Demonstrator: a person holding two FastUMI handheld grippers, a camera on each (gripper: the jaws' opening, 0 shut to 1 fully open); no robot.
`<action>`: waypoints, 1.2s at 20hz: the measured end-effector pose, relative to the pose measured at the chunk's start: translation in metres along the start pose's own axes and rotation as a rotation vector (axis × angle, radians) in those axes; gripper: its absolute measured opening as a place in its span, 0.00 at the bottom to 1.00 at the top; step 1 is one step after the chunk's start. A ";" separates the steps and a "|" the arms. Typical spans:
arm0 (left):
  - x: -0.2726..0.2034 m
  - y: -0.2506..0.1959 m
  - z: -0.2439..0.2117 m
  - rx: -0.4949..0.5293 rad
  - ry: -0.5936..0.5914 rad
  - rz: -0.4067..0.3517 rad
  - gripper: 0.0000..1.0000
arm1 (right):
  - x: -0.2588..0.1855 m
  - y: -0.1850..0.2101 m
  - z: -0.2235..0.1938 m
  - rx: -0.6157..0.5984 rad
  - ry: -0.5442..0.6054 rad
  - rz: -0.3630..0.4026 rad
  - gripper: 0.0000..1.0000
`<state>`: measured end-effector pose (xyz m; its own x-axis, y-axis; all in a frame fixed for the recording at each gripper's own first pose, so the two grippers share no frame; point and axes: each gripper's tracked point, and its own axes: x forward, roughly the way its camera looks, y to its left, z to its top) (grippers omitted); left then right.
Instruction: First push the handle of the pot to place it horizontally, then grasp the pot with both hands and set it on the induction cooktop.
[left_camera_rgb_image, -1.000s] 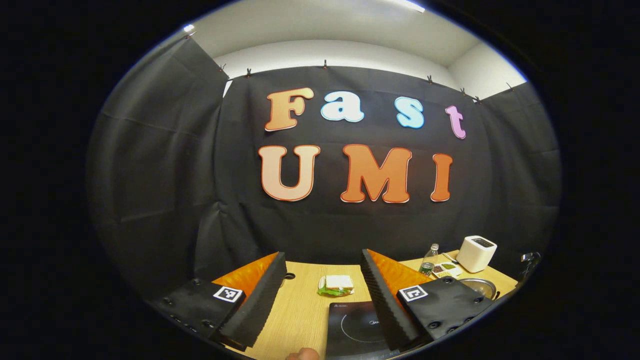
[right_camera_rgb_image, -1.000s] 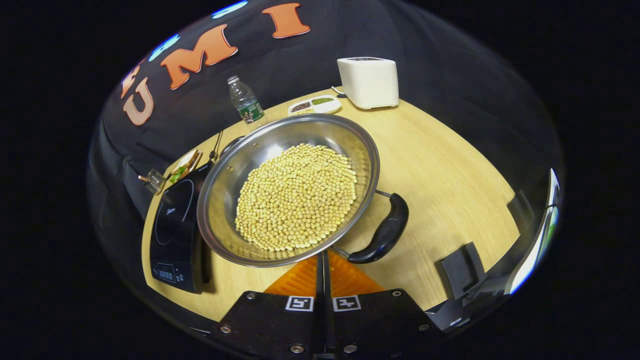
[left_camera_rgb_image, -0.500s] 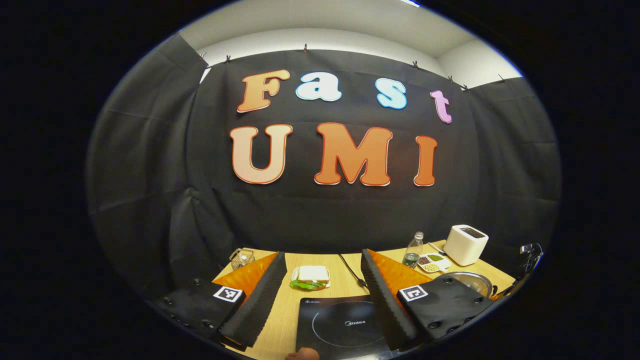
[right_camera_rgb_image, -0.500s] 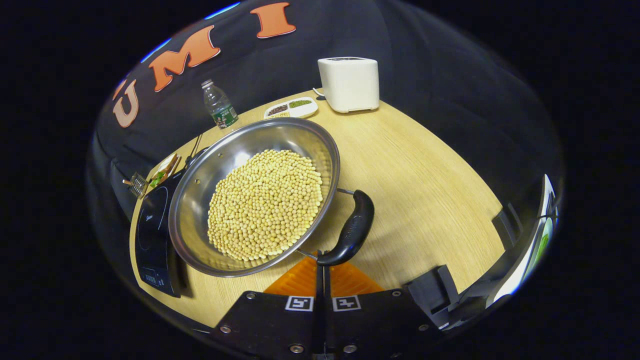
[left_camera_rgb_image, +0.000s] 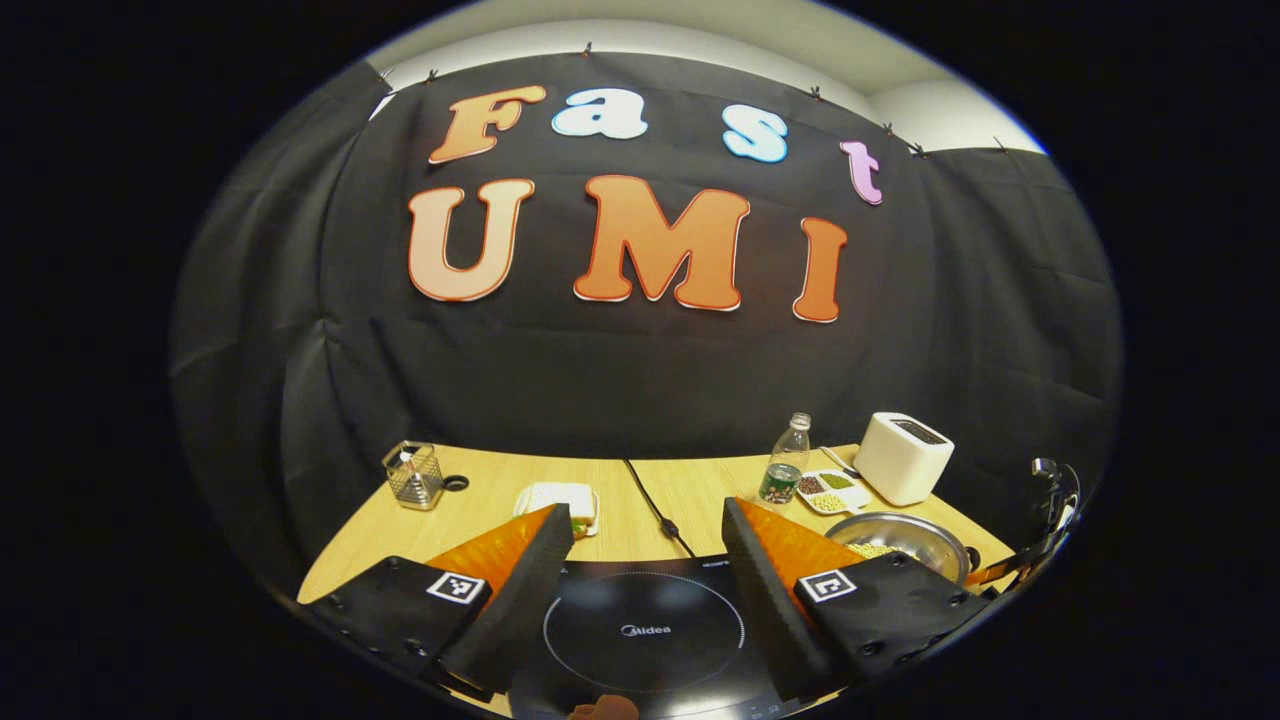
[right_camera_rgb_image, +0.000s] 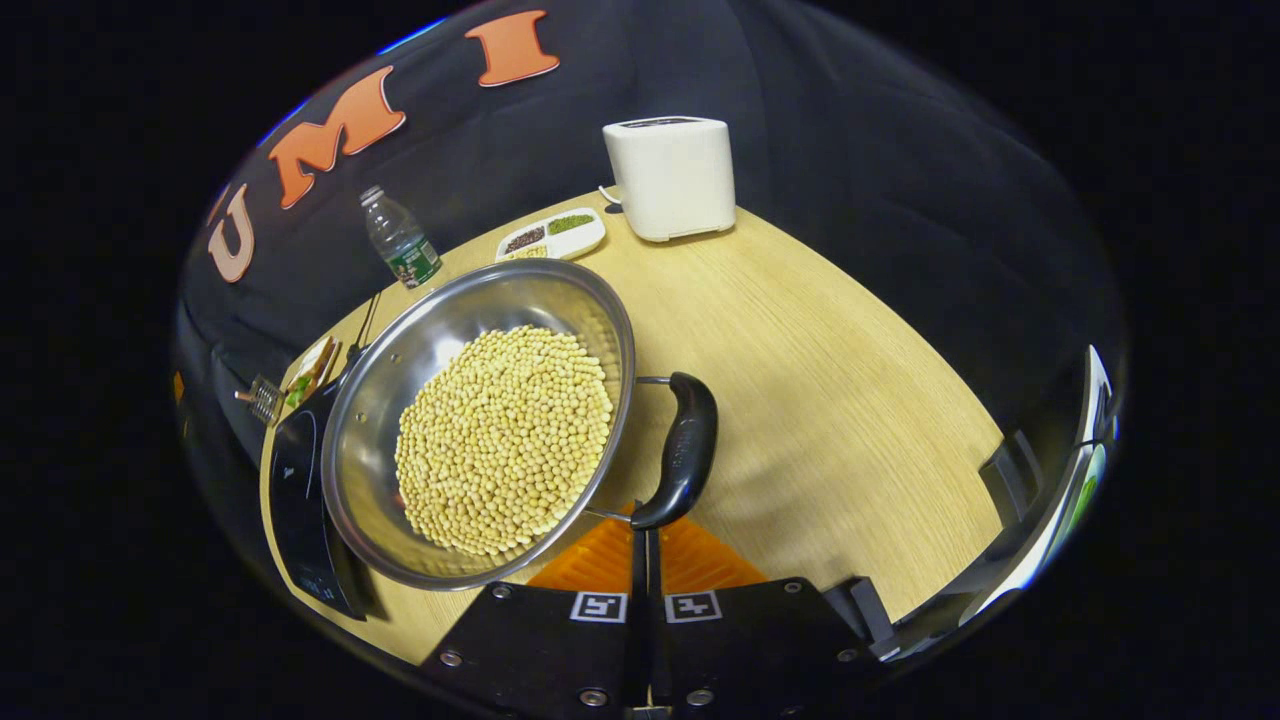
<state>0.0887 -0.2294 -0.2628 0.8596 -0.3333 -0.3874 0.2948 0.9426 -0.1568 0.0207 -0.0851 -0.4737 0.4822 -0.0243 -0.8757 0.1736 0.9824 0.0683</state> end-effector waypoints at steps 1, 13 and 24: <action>0.003 -0.004 -0.002 -0.013 -0.001 -0.004 0.96 | 0.002 -0.001 0.003 0.010 -0.002 -0.003 0.00; 0.029 -0.042 -0.057 -0.005 0.074 -0.049 0.98 | 0.031 -0.019 0.048 0.023 -0.029 -0.057 0.00; 0.046 -0.085 -0.090 -0.004 0.107 -0.073 0.98 | 0.062 -0.022 0.086 -0.073 -0.072 -0.105 0.00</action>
<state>0.0657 -0.3268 -0.3494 0.7865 -0.4019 -0.4690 0.3534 0.9156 -0.1919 0.1205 -0.1246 -0.4880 0.5253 -0.1386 -0.8395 0.1648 0.9845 -0.0594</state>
